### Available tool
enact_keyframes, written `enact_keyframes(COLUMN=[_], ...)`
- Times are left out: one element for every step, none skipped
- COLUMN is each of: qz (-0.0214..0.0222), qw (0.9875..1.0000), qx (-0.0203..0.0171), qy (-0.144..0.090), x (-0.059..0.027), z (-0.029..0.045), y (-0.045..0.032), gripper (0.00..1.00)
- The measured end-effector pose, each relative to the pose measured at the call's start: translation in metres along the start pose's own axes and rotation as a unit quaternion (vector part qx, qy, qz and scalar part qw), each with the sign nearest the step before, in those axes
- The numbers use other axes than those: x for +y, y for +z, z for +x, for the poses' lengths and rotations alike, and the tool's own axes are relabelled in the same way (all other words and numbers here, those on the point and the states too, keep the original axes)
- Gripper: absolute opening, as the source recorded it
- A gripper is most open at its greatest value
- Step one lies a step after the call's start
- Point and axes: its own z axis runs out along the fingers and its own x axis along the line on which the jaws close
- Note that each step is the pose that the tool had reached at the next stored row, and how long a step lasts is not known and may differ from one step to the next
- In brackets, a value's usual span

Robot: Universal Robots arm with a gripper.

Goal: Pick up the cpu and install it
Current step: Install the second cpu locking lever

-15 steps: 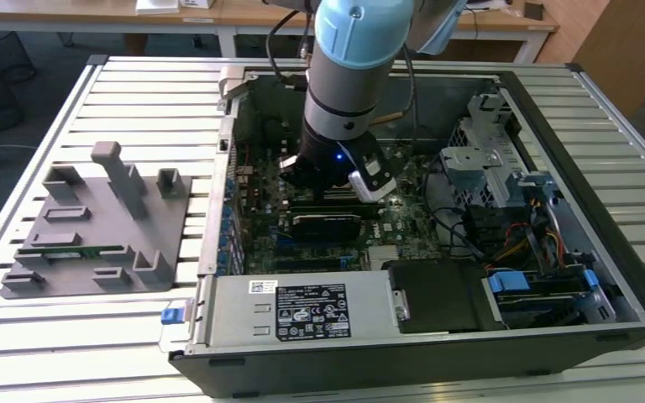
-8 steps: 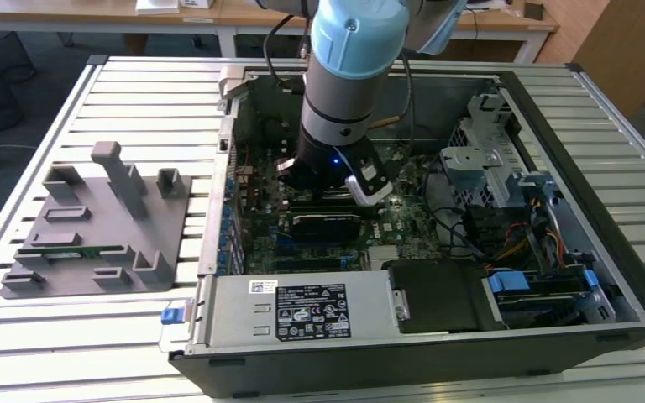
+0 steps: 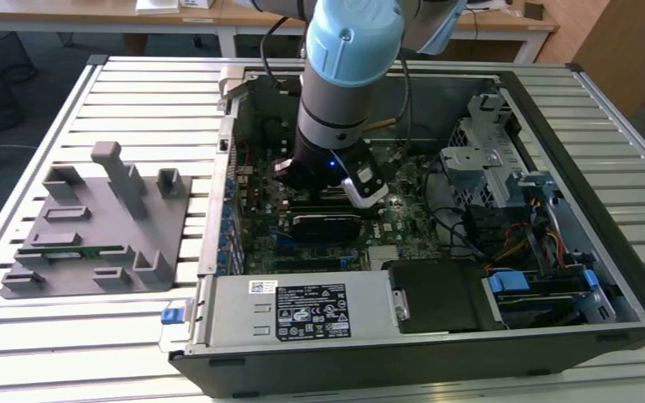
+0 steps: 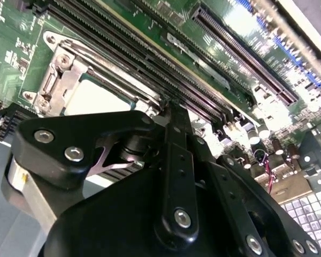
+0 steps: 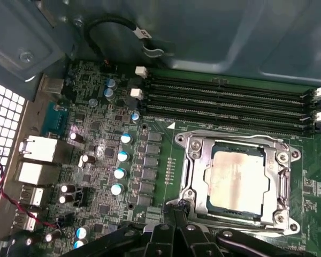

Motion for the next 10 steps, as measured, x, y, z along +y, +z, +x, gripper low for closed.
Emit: enact_keyframes(qz=[-0.0016,-0.0032,-0.0044,-0.0056,-0.0068,-0.0078,-0.0088,-0.0097,-0.0106,-0.0113], qw=[1.0,1.0,1.0,1.0,1.0,1.0,1.0,1.0,0.9999,0.9999], qx=[-0.0003,-0.0006,-0.0008,-0.001,-0.0013,-0.0014,-0.0015,-0.0016,-0.0017,-0.0017], qy=[0.0,0.0,0.0,-0.001,-0.001,-0.001,-0.001,-0.001,-0.001,-0.001], x=[0.0,-0.0001,-0.0002,-0.0002,-0.0003,-0.0003,-0.0004,-0.0005,-0.0006,-0.0006], z=[0.0005,0.0009,0.0012,0.0015,0.0018,0.0019,0.0019,0.0019,0.002,0.002], y=[0.0003,0.0007,0.0011,0.0015,0.0018,0.0021,0.0025,0.0028,0.003,0.003], gripper=[0.11,0.11,0.11,0.11,0.11,0.11,0.11,0.11,0.11,0.11])
